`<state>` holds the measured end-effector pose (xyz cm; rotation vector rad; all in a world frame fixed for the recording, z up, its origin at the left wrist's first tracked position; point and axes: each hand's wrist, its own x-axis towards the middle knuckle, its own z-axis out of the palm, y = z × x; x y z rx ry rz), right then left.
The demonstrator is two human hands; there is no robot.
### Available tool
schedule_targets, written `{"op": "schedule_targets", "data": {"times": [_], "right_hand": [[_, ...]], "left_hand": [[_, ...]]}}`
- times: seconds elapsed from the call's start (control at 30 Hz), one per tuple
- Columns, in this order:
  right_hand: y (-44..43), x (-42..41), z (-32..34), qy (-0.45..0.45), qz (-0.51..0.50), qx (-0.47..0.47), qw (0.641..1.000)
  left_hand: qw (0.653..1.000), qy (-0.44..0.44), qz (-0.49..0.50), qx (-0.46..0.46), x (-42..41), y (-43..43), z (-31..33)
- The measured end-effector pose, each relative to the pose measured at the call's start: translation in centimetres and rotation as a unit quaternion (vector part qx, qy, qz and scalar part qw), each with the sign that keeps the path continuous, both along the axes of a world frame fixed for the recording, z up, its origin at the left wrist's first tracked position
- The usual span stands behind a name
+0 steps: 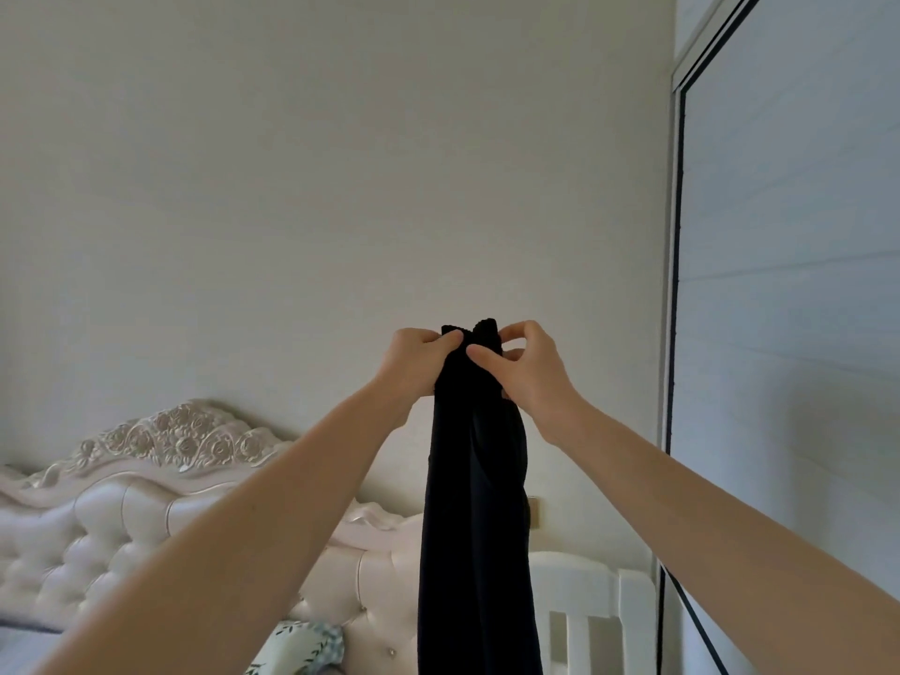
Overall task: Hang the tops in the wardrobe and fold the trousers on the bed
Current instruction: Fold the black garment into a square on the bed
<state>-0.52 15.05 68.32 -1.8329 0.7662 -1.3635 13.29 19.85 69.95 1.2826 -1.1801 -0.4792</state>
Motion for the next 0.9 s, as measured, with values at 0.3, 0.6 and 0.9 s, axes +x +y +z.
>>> {"op": "schedule_targets", "data": {"times": [0.3,0.6,0.9], "right_hand": [[0.5,-0.8,1.6,0.008,0.189,0.149,0.971],[-3.8,-3.9,0.1,0.002,0.184,0.113,0.976],[-6.3,-4.7,-4.4,0.124,0.224,0.203,0.945]], "left_hand": [[0.995,0.022,-0.093,0.009,2.3,1.5,-0.5],[0.998,-0.006,-0.053,-0.029,2.3,2.6,0.4],[0.994,0.030,-0.034,-0.100,4.1,4.9,4.2]]}}
